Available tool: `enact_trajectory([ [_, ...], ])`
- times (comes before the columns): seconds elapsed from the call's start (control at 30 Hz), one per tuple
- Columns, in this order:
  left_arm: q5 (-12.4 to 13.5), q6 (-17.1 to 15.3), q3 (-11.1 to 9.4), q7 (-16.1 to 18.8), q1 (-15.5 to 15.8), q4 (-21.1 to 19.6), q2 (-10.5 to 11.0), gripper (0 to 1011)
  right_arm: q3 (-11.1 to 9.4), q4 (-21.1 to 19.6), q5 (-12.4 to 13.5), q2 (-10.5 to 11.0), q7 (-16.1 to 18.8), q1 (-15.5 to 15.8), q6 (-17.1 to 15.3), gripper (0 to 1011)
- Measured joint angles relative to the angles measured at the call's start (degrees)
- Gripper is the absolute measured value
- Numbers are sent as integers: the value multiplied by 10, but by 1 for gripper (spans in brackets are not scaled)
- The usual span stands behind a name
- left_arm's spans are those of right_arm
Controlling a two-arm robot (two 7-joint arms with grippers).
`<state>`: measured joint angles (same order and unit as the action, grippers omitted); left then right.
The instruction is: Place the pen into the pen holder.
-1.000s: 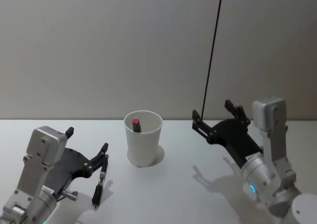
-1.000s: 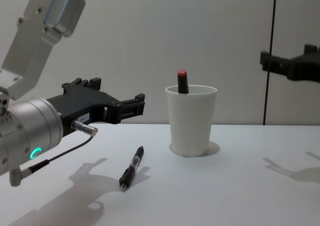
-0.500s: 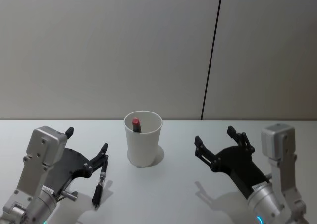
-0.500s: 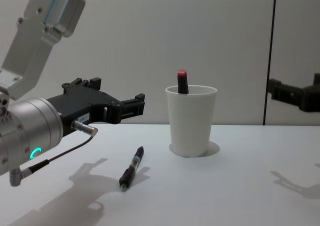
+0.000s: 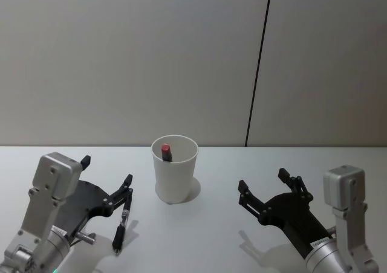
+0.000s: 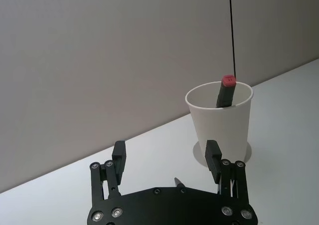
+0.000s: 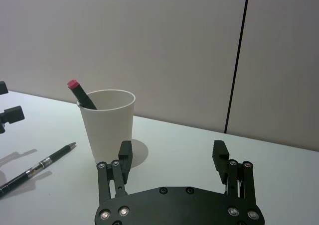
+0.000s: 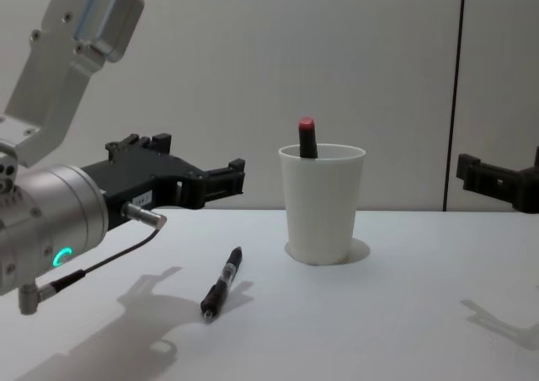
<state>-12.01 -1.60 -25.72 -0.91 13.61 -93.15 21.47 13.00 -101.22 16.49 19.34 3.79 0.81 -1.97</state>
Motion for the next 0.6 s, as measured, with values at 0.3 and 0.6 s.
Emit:
enact_trajectory([
  [0.3,-28,-41,8,-16,3,0,-9,1000,0,0,0,0,0,0,0,1001],
  [0.6,-59,-95,15,-35,6,-1,-17,1000,-1,0,0,0,0,0,0,1001],
])
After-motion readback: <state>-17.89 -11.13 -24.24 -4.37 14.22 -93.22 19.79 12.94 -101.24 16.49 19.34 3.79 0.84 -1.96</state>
